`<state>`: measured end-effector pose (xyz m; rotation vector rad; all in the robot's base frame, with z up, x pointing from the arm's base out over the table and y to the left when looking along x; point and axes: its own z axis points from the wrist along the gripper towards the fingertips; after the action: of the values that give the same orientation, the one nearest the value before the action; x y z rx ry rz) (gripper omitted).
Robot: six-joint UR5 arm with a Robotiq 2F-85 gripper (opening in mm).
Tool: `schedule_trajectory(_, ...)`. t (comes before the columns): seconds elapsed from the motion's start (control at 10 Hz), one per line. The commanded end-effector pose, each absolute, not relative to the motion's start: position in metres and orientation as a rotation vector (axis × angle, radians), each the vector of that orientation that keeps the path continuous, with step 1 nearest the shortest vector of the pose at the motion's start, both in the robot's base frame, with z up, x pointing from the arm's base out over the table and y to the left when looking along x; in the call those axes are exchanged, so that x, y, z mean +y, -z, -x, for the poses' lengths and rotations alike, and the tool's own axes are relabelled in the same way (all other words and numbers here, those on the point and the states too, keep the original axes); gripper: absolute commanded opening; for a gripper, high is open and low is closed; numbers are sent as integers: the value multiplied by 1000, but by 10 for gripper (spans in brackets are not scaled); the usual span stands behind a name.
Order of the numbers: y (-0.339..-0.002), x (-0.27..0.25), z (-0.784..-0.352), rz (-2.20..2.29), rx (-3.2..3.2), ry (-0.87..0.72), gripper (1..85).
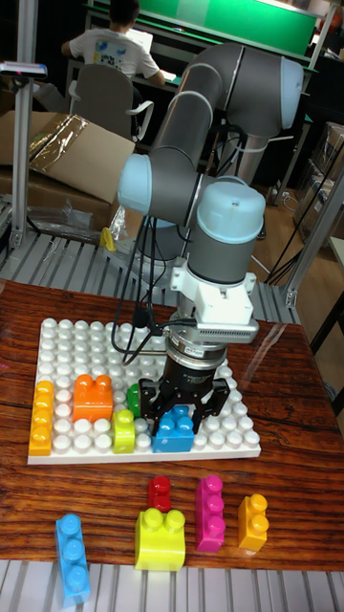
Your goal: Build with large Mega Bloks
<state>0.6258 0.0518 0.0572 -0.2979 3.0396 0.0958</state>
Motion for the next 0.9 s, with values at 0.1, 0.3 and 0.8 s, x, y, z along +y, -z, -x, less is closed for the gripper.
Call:
schedule_trajectory(0.1, -56, 55, -635, 349, 2997, -147, 483)
schedule_trajectory(0.3, -55, 49, -641, 363, 2985, -151, 493)
schedule_trajectory(0.8, -50, 52, -659, 375, 2911, -191, 553)
